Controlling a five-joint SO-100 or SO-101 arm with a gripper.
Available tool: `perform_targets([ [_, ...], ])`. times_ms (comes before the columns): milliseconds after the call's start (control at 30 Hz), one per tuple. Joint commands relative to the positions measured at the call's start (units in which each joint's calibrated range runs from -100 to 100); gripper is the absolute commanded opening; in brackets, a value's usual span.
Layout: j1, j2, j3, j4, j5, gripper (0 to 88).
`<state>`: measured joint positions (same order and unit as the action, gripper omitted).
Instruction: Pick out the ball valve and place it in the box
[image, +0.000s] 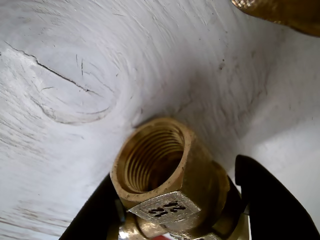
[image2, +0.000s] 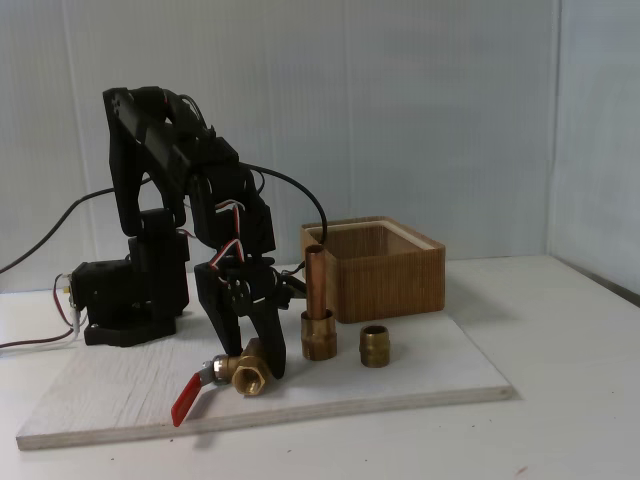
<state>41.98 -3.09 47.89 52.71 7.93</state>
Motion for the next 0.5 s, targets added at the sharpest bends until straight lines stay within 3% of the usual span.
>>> perform_targets([
  [0,-0.1,2.2,1.3,1.1,-0.2,21.9],
  [167,-0.1,2.2,1.3,1.1,-0.3,21.5],
  [333,-0.2,2.2,1.3,1.1,-0.3,9.2],
  [467,-0.2,2.2,1.3,1.1,-0.3,8.6],
])
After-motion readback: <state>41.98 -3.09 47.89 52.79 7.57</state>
